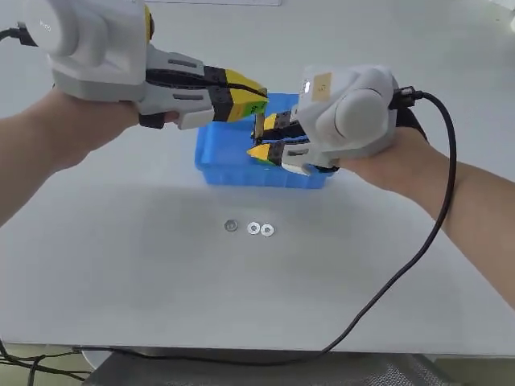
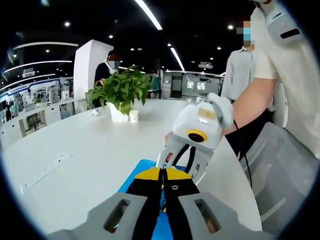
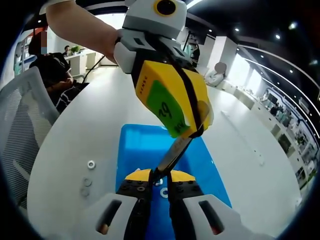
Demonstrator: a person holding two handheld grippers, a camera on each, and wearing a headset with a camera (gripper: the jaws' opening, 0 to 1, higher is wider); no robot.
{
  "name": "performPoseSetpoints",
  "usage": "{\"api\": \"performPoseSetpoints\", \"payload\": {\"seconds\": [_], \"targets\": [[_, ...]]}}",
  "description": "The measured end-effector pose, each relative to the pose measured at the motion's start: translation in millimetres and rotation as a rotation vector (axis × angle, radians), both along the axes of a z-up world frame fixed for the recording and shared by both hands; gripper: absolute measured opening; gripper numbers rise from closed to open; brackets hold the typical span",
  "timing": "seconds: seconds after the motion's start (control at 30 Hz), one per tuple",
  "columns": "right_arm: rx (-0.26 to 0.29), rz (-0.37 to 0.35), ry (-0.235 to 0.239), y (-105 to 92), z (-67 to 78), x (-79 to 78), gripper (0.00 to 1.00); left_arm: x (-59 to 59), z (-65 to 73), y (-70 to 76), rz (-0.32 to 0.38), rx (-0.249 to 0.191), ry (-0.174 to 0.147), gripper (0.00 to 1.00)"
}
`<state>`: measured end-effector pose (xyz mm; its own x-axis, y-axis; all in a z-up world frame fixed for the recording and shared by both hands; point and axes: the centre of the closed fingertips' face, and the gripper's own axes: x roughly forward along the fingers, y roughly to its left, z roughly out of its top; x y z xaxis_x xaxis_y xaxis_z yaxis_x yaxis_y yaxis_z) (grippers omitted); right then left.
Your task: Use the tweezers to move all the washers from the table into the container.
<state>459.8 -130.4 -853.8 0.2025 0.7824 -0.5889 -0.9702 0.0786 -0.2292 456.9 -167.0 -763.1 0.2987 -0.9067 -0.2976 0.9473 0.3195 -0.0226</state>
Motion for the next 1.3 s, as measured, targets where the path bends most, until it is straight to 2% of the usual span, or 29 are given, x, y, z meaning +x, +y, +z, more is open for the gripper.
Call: {"api": "performPoseSetpoints", "payload": {"seconds": [0.17,0.47,0.77,1.1,1.3], "targets": [[-0.004,-0.001,-0.002,-0.7,-1.4,1.6,0.13,0.8,-0.8,-0.1,0.001,0.004,-0.006,0.03],[-0.004,-0.003,-0.004,-1.4,-4.7,3.8,0.13,0.8,-2.8,-1.5,-0.006,0.004,0.019,0.03],[0.002,-0.002,-0.011,-1.3,-3.4,5.4,0.13,3.7,-1.0,-0.1,0.001,0.000,0.019,0.03],[0.006,0.001,-0.053,1.8,16.8,3.1,0.13,-2.6,18.6,3.0,0.004,-0.003,-0.006,0.03],[0.007,0.009,-0.083,3.1,33.0,-3.4,0.13,-11.1,33.7,5.3,0.013,-0.016,-0.018,0.03]]}}
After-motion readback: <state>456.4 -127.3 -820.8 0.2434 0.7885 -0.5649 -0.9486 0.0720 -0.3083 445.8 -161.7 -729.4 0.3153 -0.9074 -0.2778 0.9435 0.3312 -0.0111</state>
